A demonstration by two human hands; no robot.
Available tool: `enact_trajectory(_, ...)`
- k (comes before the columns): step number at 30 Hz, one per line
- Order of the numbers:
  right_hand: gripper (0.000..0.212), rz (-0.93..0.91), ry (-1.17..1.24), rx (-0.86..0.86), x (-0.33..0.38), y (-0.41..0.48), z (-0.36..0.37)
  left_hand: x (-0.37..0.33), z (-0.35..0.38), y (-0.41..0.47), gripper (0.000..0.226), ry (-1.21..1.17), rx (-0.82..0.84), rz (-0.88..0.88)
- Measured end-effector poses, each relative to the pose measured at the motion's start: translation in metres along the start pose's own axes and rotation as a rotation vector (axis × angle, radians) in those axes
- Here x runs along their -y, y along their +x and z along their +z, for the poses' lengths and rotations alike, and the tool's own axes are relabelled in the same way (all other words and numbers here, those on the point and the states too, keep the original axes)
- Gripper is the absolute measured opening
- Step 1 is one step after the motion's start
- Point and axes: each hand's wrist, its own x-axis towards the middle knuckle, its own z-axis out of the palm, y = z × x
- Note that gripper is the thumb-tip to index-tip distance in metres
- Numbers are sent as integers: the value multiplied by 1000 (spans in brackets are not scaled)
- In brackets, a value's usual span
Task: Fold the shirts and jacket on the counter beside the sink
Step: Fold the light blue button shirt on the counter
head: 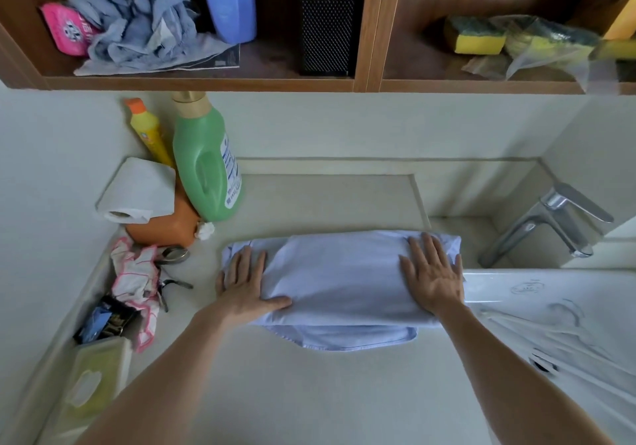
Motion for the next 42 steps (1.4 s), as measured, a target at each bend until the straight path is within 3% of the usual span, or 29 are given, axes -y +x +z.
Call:
enact_trajectory(4, 62, 0, 74, 16, 0, 3, 1, -5, -8, -5, 140, 18, 35, 3)
enact_trajectory(9, 69, -23, -23, 287, -2, 24, -25, -17, -37, -14, 147, 117, 181, -33)
enact_trajectory(12, 72, -115, -144, 118, 17, 17, -36, -25, -86, 0, 108, -28, 241, -95)
enact_trajectory(14, 67, -171, -61, 13, 39, -3, -28, -32, -104, 6, 73, -73, 149, -68)
enact_trajectory(16, 62, -91, 50, 64, 60, -25, -12, -42, -104, 8, 56, 47, -22, 49)
enact_trajectory(18, 66, 5, 99, 144, 71, -40, 5, -54, -88, 6, 66, 9, -81, 186)
enact_trajectory(20, 72, -10, 52, 130, 71, -48, 16, -64, -69, 0, 80, -106, -5, 276)
enact_trajectory(24, 71, -119, -4, 138, 58, -38, 16, -69, -37, 1, 84, 48, -20, 228)
enact_trajectory(27, 73, -307, 87, 261, 43, -11, -6, -70, -39, 4, 70, 18, 191, 178)
enact_trajectory(29, 80, -386, 174, 338, 36, -1, -26, -72, -42, 4, 51, -114, 216, 150)
enact_trajectory(31, 91, -333, 95, 297, 38, -5, -37, -78, -39, 5, 46, -354, 115, 149)
enact_trajectory(34, 107, -20, -70, 168, 49, -31, -40, -89, -30, 2, 58, -536, 47, 148)
enact_trajectory(39, 102, 153, 126, 525, 17, -82, -37, -97, -22, 3, 46, -504, 34, 162)
enact_trajectory(42, 102, 132, 226, 492, 16, -90, -37, -103, -19, 2, 42, -493, 33, 150)
